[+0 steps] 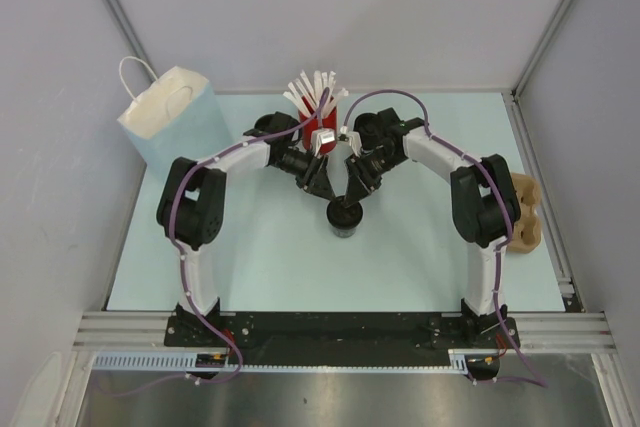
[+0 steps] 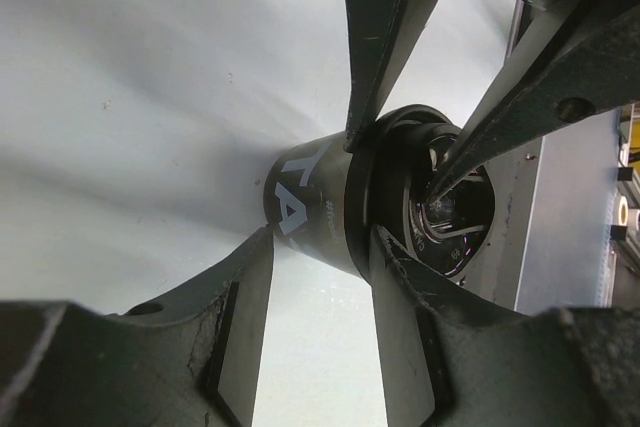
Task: Pack the takeout coffee
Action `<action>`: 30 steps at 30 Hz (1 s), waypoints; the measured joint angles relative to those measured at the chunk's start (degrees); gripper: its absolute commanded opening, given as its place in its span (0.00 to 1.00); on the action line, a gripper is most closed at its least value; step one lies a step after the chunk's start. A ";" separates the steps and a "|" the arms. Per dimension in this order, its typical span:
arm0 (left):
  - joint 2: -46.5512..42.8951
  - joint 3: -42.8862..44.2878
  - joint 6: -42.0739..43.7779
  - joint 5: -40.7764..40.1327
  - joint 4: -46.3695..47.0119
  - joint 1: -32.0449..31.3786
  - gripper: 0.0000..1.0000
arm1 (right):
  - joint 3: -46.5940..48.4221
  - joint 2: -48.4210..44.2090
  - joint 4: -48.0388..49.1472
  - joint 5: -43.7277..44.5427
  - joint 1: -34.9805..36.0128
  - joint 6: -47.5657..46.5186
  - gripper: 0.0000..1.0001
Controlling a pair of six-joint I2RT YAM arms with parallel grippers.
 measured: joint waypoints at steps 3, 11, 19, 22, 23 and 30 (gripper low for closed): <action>-0.24 -0.11 0.09 -0.74 -0.04 -0.11 0.48 | -0.26 -0.24 0.39 0.35 0.07 0.33 0.36; -0.76 -0.44 0.15 -2.97 -0.11 -0.63 0.50 | -1.29 -1.05 1.42 1.51 0.22 1.81 0.36; -1.38 -0.50 0.15 -4.24 -0.28 -0.87 0.51 | -1.75 -1.49 2.05 2.12 0.42 2.80 0.36; -1.99 -0.59 0.17 -5.09 -0.26 -0.96 0.55 | -2.10 -1.88 2.40 2.23 0.50 2.99 0.36; -2.19 -0.59 0.20 -5.49 -0.33 -0.98 0.57 | -2.19 -2.03 2.54 2.34 0.52 3.06 0.36; -3.63 0.31 2.60 -8.55 -3.89 -0.98 0.69 | -2.43 -3.08 2.32 4.63 1.05 3.21 0.36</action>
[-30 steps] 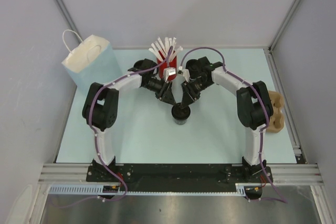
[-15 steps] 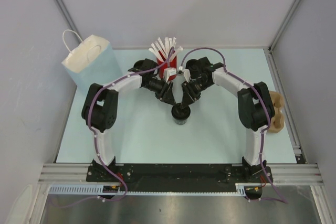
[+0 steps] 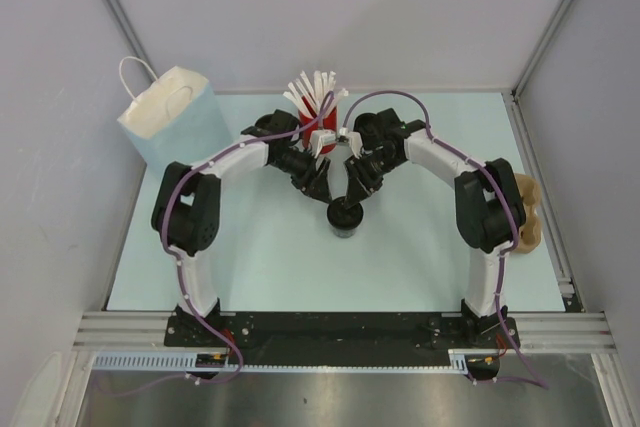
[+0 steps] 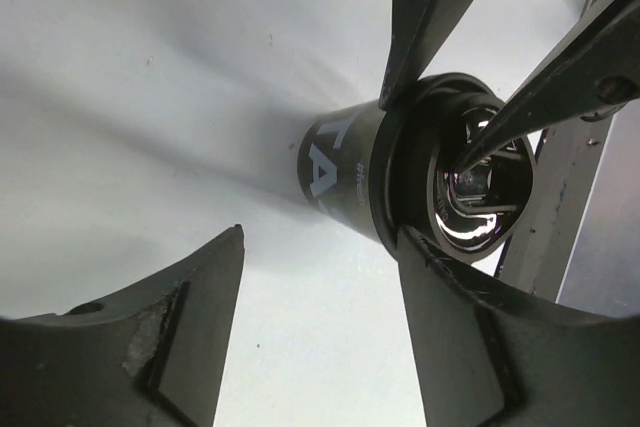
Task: Pack the takeout coffee
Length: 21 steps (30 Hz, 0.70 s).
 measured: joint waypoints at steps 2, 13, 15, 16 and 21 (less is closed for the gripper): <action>-0.15 0.46 0.66 -0.50 -1.03 0.00 0.70 | 0.00 -0.13 -0.11 0.26 0.07 0.00 0.36; -2.73 0.74 0.74 -0.44 -2.64 -0.07 0.80 | -0.17 -0.98 -0.20 0.70 0.13 -0.83 0.46; -3.80 0.74 1.20 0.11 -2.51 -0.24 0.82 | -0.13 -1.09 0.00 1.20 0.22 -0.81 0.48; -4.63 0.74 1.31 0.31 -2.40 -0.50 0.83 | -0.02 -1.14 0.17 1.46 0.28 -0.83 0.49; -7.13 0.74 2.23 1.09 -2.14 -1.09 0.85 | 1.55 -1.16 -0.11 3.72 0.52 -1.29 0.54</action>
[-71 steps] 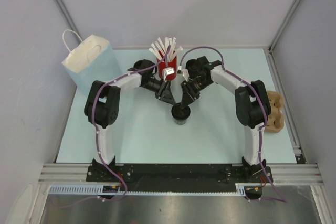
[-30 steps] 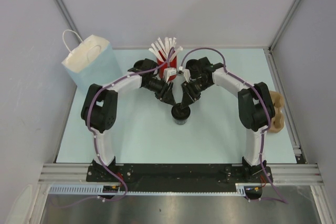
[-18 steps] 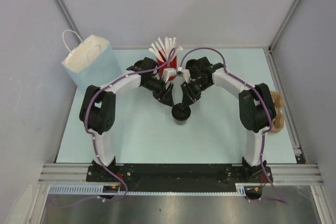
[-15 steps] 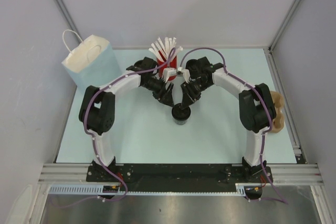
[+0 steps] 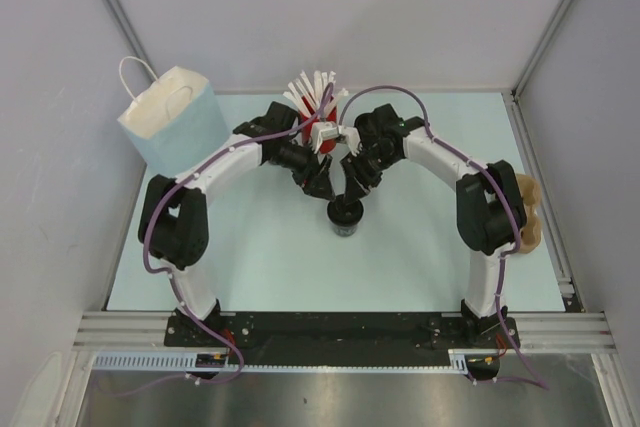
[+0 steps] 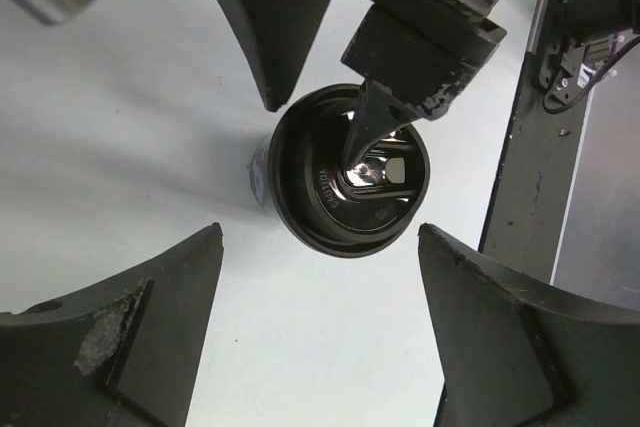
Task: Pack the takeout coffee
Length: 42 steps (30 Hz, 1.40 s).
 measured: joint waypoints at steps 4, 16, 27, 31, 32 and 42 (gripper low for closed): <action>-0.09 -0.07 0.42 0.13 -0.02 -0.02 0.89 | 1.33 0.00 -0.20 2.12 0.13 -0.46 0.58; -2.43 -1.16 0.59 0.98 0.85 1.07 0.91 | 2.29 -0.02 -0.35 3.41 -0.39 -1.77 0.61; -3.56 -1.18 1.66 1.05 0.81 1.57 0.96 | 2.29 -2.80 -1.55 3.17 0.61 -2.86 0.64; -4.85 -1.64 2.45 1.11 0.70 1.84 0.99 | 2.29 -4.20 -2.16 2.86 1.01 -4.04 0.69; -5.40 -1.88 2.58 1.14 0.63 1.97 0.99 | 2.29 -4.66 -2.29 2.82 1.07 -4.50 0.70; -14.34 -2.78 4.33 0.70 -0.92 6.23 0.99 | 0.66 -14.78 -4.22 5.99 0.94 -11.96 0.82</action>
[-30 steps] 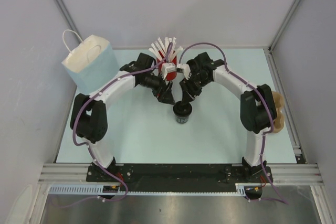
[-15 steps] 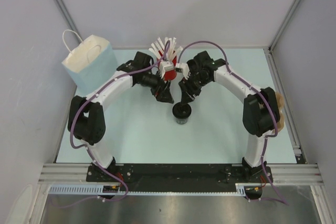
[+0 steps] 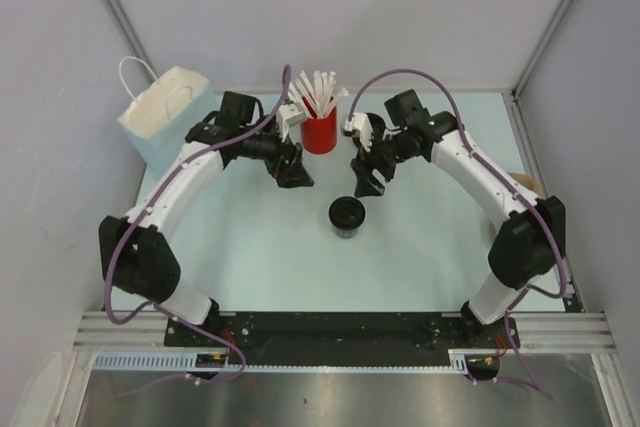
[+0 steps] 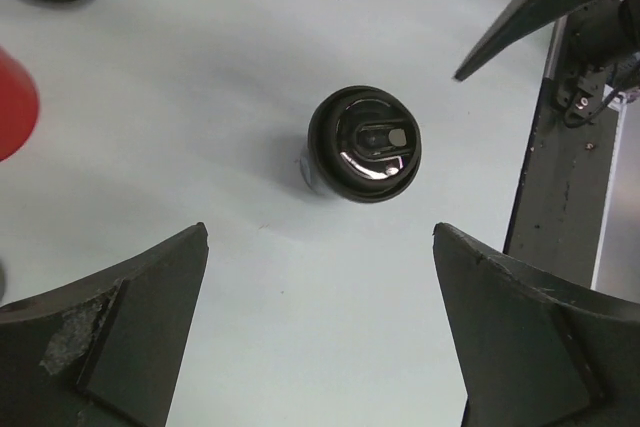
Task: Pack the takeout coffee
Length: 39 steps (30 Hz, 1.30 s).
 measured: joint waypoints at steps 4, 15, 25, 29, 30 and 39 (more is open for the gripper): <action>-5.60 -1.42 0.72 -1.81 -1.11 3.08 0.99 | -3.48 -6.16 0.22 3.80 2.58 -3.13 1.00; -25.16 -10.73 4.07 -9.88 -3.96 8.13 1.00 | -8.70 -7.45 0.31 7.89 8.61 -9.38 0.77; -25.38 -16.76 4.00 -11.87 -1.97 8.24 1.00 | -10.03 -4.70 1.29 11.72 14.23 -12.28 0.48; -25.18 -17.22 3.98 -12.04 -1.29 8.28 0.99 | -10.54 -3.96 1.62 12.48 14.67 -12.72 0.46; -25.18 -17.25 4.00 -12.04 -1.09 8.28 0.99 | -10.62 -3.85 1.62 12.68 14.69 -12.79 0.45; -25.05 -17.27 3.96 -12.04 -0.52 8.33 0.99 | -10.78 -3.65 1.66 13.20 14.56 -13.90 0.43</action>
